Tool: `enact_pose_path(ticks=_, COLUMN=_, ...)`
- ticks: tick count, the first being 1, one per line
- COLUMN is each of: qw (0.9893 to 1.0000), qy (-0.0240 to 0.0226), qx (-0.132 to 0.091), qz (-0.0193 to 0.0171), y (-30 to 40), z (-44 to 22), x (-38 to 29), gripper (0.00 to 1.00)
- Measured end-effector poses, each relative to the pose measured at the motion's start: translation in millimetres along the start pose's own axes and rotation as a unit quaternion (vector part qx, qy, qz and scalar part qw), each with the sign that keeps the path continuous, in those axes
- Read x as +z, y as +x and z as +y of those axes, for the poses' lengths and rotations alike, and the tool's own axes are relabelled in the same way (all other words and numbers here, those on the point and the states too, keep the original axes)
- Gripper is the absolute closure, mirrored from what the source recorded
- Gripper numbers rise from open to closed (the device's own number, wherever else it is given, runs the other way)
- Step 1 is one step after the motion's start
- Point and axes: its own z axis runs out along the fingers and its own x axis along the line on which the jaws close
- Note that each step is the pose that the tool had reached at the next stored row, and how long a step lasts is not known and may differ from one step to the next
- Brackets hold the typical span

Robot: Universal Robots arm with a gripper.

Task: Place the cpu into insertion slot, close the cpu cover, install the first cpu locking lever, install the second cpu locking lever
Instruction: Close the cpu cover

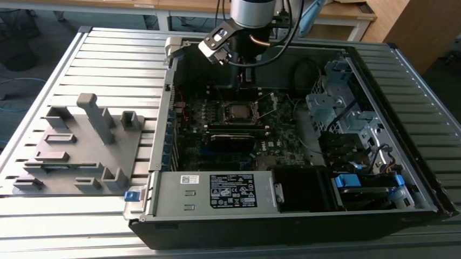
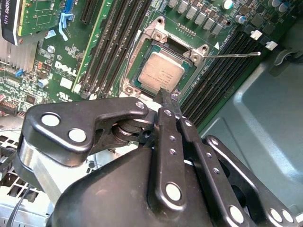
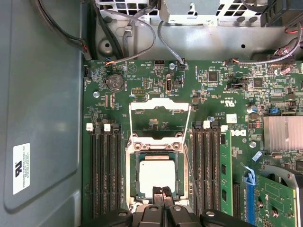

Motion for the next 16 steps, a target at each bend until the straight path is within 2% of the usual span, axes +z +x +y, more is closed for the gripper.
enact_pose_path(ticks=16, qw=1.0000, qy=0.0000, qx=0.000, qz=0.0000, y=0.0, z=1.9, x=-1.8, gripper=0.90)
